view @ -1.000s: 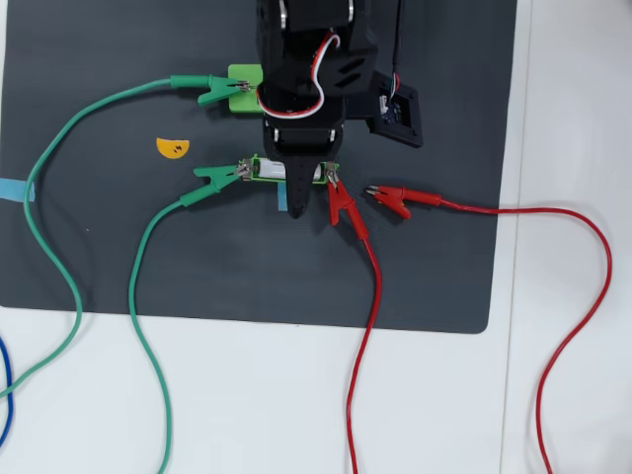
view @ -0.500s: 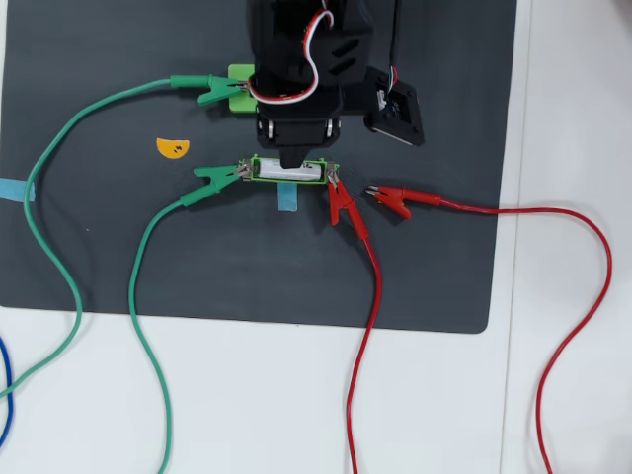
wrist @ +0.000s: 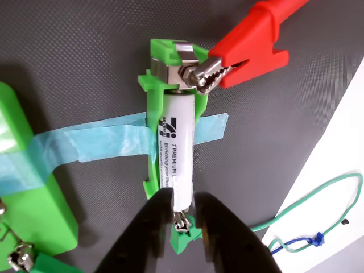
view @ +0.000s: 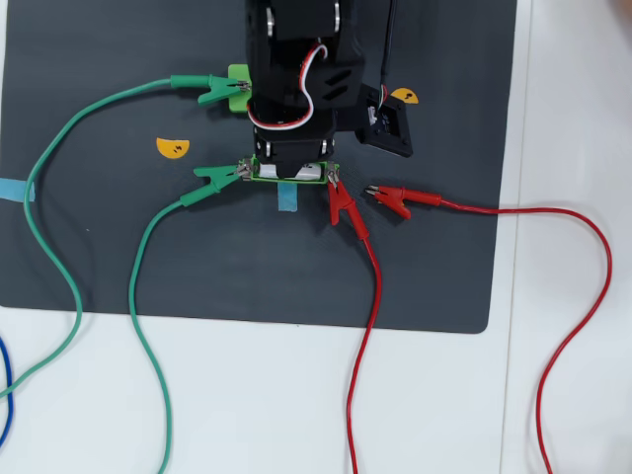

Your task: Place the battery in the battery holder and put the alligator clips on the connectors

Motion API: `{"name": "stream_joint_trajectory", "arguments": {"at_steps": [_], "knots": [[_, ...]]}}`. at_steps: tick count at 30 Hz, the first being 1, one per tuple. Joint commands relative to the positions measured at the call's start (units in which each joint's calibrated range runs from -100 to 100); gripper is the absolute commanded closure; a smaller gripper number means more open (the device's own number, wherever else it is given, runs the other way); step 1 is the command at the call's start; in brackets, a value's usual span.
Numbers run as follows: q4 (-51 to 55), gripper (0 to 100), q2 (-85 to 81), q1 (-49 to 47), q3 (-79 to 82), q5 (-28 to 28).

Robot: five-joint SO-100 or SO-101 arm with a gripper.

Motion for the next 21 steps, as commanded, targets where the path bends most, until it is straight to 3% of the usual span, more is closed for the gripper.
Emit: {"name": "stream_joint_trajectory", "arguments": {"at_steps": [1, 21], "knots": [[-0.8, 99, 0.1, 0.6, -1.2, 0.4], [-0.4, 99, 8.4, 0.8, -4.1, 0.4]]}}
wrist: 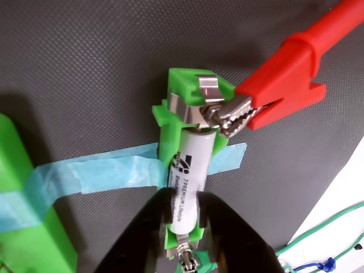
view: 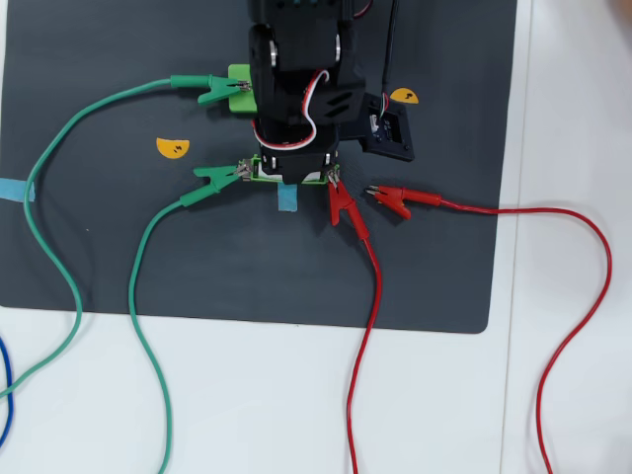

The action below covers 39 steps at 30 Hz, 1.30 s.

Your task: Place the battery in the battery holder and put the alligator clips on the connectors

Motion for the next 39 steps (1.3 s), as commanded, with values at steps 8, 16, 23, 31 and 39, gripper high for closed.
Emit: {"name": "stream_joint_trajectory", "arguments": {"at_steps": [8, 16, 23, 31, 39], "knots": [[0.3, 99, -23.7, -0.1, 8.8, 0.3], [2.2, 95, -42.1, -19.9, 12.2, -3.2], [-6.5, 76, -31.7, -27.1, 9.2, -13.3], [-8.8, 80, -9.4, -22.6, -5.0, -19.9], [-1.4, 80, -1.3, -25.3, -13.5, -21.3]]}}
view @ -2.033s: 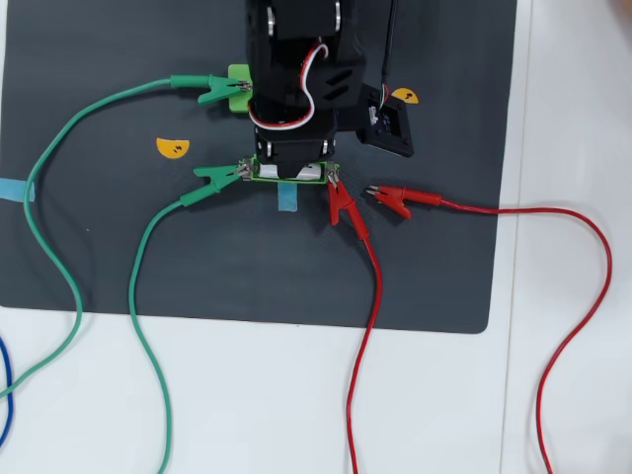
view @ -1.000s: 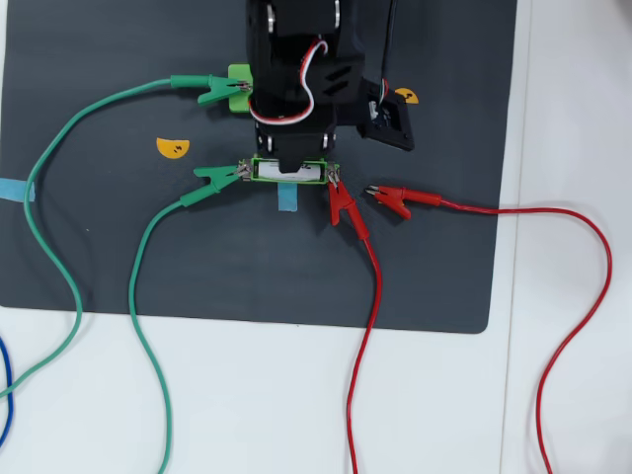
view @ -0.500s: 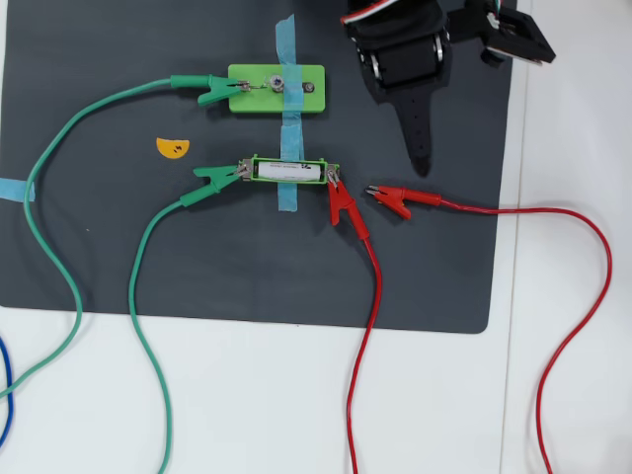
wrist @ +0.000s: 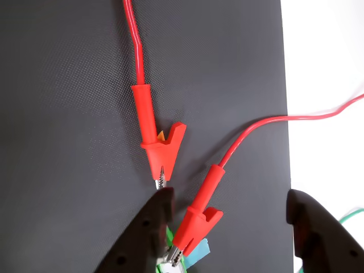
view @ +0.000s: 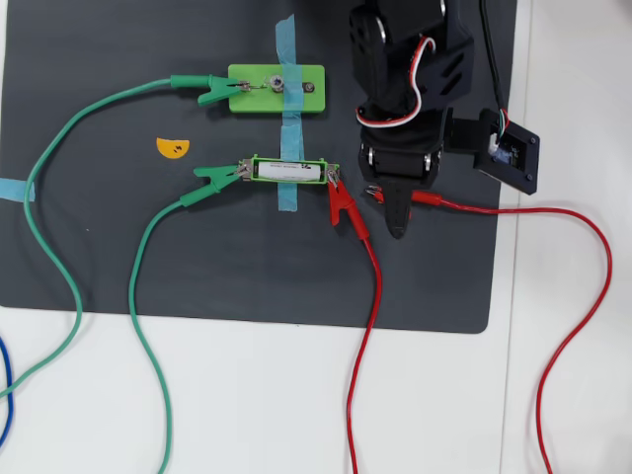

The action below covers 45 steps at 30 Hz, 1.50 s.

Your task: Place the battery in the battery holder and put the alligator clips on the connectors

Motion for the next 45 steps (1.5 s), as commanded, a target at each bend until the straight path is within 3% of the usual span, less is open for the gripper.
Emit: {"name": "stream_joint_trajectory", "arguments": {"at_steps": [1, 6, 21, 45], "knots": [[7.0, 78, 2.2, -2.6, -8.8, -0.5], [11.3, 73, 3.2, -3.7, -13.8, -2.0], [10.9, 74, 12.7, -3.8, -15.9, -3.5], [4.1, 74, 18.8, -6.2, -15.9, -5.0]]}}
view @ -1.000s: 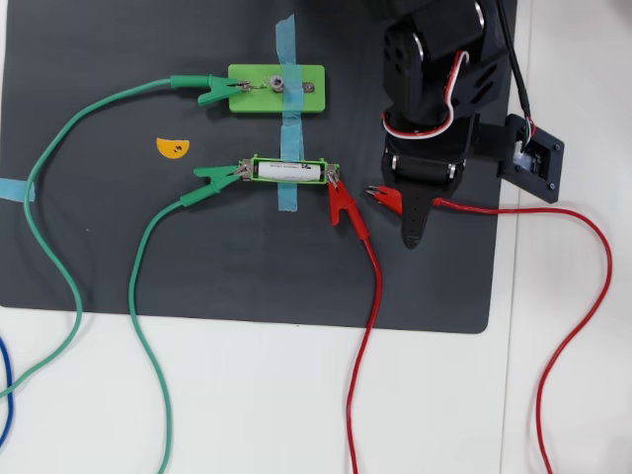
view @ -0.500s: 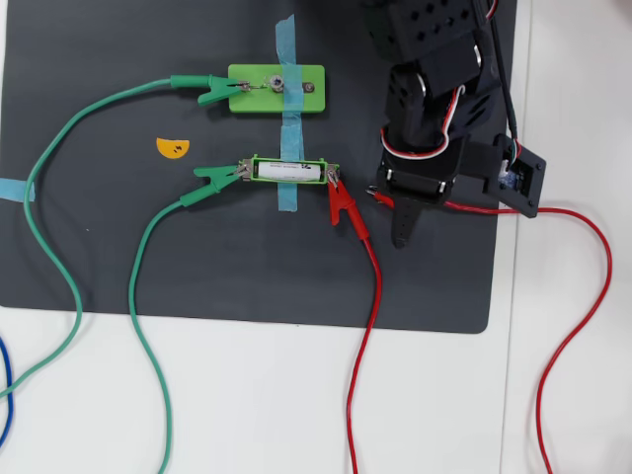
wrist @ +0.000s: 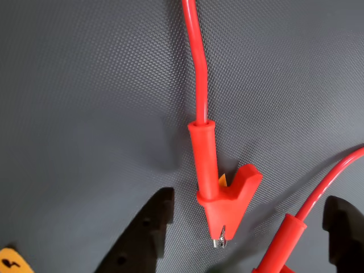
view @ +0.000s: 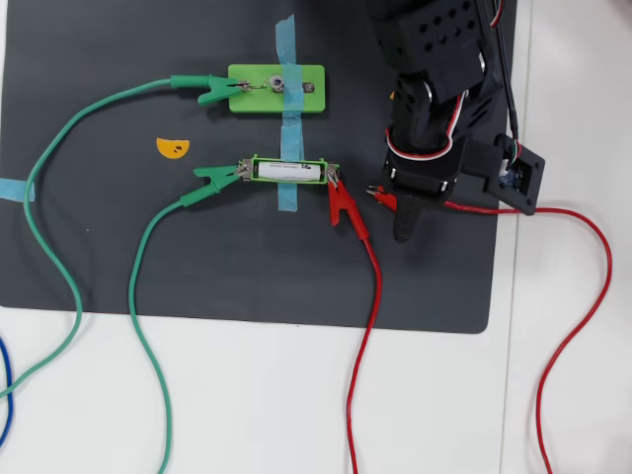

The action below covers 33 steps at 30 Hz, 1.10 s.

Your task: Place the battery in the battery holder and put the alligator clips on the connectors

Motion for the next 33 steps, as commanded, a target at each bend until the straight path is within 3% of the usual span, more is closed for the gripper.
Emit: {"name": "stream_joint_trajectory", "arguments": {"at_steps": [1, 33], "knots": [[-1.6, 74, 0.2, -0.1, -2.6, -0.1], [-1.1, 74, 7.3, 3.3, -8.2, -0.4]]}}
